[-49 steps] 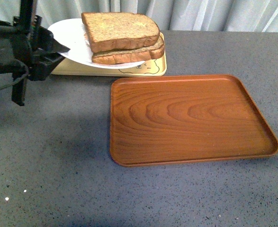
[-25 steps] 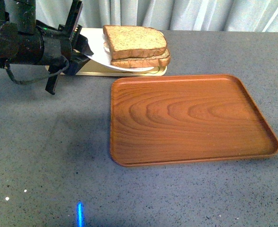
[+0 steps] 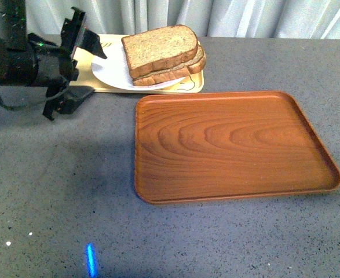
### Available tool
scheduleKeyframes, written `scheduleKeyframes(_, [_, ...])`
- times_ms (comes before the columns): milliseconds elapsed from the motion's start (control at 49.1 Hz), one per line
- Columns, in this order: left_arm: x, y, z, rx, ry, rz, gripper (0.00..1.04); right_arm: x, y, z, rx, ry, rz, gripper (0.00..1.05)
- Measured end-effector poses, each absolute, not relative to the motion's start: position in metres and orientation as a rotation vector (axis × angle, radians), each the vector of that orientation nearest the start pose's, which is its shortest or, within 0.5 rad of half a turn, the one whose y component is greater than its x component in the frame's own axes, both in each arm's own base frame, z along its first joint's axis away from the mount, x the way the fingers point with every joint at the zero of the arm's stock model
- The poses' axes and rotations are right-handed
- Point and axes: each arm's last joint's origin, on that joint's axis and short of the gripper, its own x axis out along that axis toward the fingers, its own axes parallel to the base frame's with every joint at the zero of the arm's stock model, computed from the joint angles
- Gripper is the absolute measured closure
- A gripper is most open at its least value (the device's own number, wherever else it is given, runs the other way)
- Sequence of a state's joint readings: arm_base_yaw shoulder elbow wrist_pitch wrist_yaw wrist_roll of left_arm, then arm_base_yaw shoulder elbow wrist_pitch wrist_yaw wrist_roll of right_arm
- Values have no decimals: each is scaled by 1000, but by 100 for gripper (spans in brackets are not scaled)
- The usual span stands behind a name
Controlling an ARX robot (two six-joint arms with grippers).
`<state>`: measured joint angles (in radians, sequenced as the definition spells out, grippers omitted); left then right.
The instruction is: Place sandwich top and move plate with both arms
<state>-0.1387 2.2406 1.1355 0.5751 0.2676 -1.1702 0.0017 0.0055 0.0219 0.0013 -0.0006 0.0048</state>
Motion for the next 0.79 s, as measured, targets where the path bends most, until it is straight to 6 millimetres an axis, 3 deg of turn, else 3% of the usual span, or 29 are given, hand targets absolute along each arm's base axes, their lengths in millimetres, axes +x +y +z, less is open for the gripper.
scheduleKeyframes(163, [402, -42, 77, -1180, 677, -36, 7, 97, 0, 171, 5, -18, 2, 9])
scheduleKeyframes(346, [363, -20, 101, -1167, 622, -100, 9, 97, 0, 171, 5, -18, 2, 9])
scheduleKeyframes(652, [258, 7, 129, -1095, 547, -219, 9, 97, 0, 171, 5, -18, 2, 9])
scheduleKeyframes(713, [239, 4, 128, -906, 377, -158, 18, 97, 0, 171, 5, -18, 0, 9])
scheduleKeyframes(795, [196, -1, 138, -450, 66, -39, 38, 97, 0, 171, 5, -17, 2, 9])
